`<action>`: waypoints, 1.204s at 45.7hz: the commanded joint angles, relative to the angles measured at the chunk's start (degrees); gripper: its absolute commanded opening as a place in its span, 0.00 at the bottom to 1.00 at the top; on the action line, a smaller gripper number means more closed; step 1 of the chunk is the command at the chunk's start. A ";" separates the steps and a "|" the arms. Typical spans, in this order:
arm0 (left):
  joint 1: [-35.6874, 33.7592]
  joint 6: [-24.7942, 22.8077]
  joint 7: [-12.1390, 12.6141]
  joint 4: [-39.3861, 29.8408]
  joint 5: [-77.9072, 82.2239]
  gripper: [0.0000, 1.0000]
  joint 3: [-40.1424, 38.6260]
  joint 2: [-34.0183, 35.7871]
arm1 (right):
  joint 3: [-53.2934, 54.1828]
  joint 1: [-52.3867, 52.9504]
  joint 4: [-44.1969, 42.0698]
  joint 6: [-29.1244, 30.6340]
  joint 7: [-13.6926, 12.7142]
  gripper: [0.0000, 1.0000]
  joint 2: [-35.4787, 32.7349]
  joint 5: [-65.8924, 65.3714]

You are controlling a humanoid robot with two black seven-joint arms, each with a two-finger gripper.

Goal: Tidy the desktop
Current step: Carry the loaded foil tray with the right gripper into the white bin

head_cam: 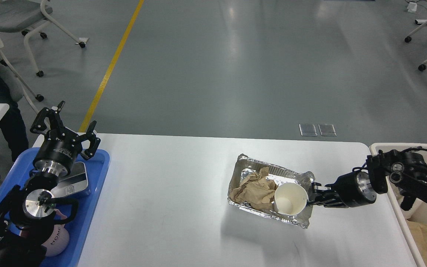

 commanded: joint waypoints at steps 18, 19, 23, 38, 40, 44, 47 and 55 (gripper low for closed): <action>3.38 -6.78 -1.98 4.46 -2.86 0.92 -1.60 -1.33 | 1.37 -4.56 -0.27 -7.55 0.03 0.00 -10.87 10.66; 3.29 -6.78 -1.98 4.46 -2.86 0.92 -1.60 -1.33 | 1.37 -4.74 -0.27 -8.08 0.03 0.00 -11.57 11.62; 3.29 -6.78 -1.98 4.46 -2.86 0.92 -1.25 -1.33 | 1.37 -5.62 -0.89 -9.58 0.03 0.00 -13.77 15.84; 3.73 -8.80 -1.63 5.43 -2.95 0.92 -0.72 -1.51 | 1.63 -7.20 -12.22 -10.46 0.12 0.00 -15.97 26.31; 3.82 -9.06 -1.63 5.43 -2.95 0.92 -0.72 -1.42 | 1.63 -7.20 -14.06 -10.46 0.12 0.00 -16.06 28.06; 4.61 -9.15 -1.45 5.43 -2.87 0.92 -0.72 -0.98 | 1.55 -7.72 -18.63 -10.46 0.12 0.00 -16.23 31.67; 5.40 -9.41 -1.36 5.34 -2.95 0.92 -0.72 -0.72 | 1.55 -8.60 -21.62 -10.28 0.21 0.00 -16.32 32.99; 6.63 -10.47 -1.28 5.43 -2.95 0.92 -0.81 -0.37 | 1.63 -11.41 -29.10 -10.37 1.18 0.00 -16.06 34.31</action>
